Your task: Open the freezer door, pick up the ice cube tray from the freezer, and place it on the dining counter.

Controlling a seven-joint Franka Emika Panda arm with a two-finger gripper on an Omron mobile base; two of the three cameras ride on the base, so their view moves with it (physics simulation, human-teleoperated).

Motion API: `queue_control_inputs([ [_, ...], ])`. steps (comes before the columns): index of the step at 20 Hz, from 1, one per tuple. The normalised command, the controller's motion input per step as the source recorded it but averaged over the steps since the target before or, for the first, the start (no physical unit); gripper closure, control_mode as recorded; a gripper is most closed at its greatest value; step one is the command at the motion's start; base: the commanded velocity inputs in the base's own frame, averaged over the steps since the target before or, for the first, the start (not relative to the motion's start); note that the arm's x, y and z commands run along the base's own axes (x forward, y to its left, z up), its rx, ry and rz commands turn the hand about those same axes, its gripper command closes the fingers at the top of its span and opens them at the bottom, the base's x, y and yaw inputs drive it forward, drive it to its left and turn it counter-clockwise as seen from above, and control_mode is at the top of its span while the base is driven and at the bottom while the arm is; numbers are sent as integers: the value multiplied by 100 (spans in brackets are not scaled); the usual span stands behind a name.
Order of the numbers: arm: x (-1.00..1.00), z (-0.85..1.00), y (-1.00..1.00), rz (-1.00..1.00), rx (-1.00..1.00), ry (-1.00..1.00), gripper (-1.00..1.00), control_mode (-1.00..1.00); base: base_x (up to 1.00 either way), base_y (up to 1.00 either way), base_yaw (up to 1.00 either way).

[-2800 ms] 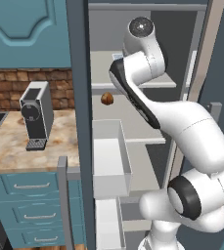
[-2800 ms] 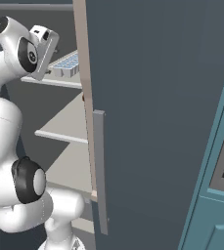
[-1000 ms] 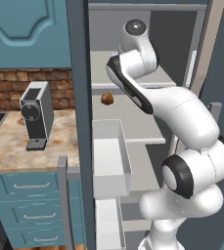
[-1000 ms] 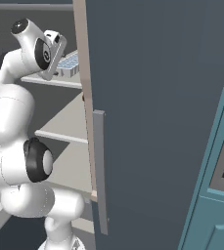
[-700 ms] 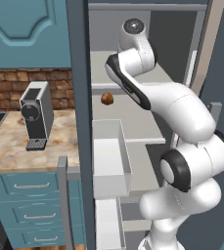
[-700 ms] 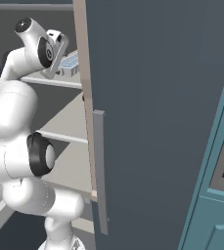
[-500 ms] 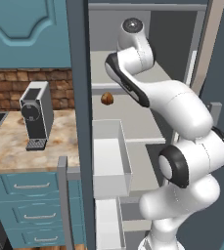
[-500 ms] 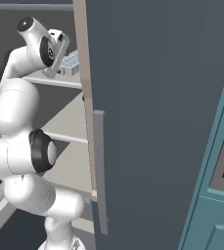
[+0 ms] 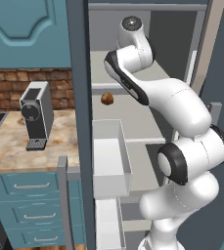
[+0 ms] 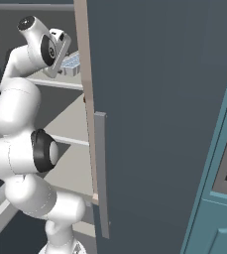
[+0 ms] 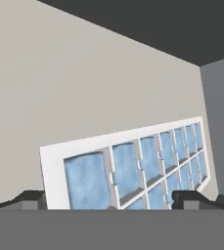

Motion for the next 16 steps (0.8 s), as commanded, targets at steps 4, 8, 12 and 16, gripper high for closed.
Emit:
queue_control_inputs([
  [4, 0, 0, 0, 0, 0, 0, -100, -100, 0, 0, 0],
  [8, 0, 0, 0, 0, 0, 0, 100, -100, 0, 0, 0],
  [12, 0, 0, 0, 0, 0, 0, 100, -100, 0, 0, 0],
  [16, 0, 0, 0, 0, 0, 0, 100, -100, 0, 0, 0],
])
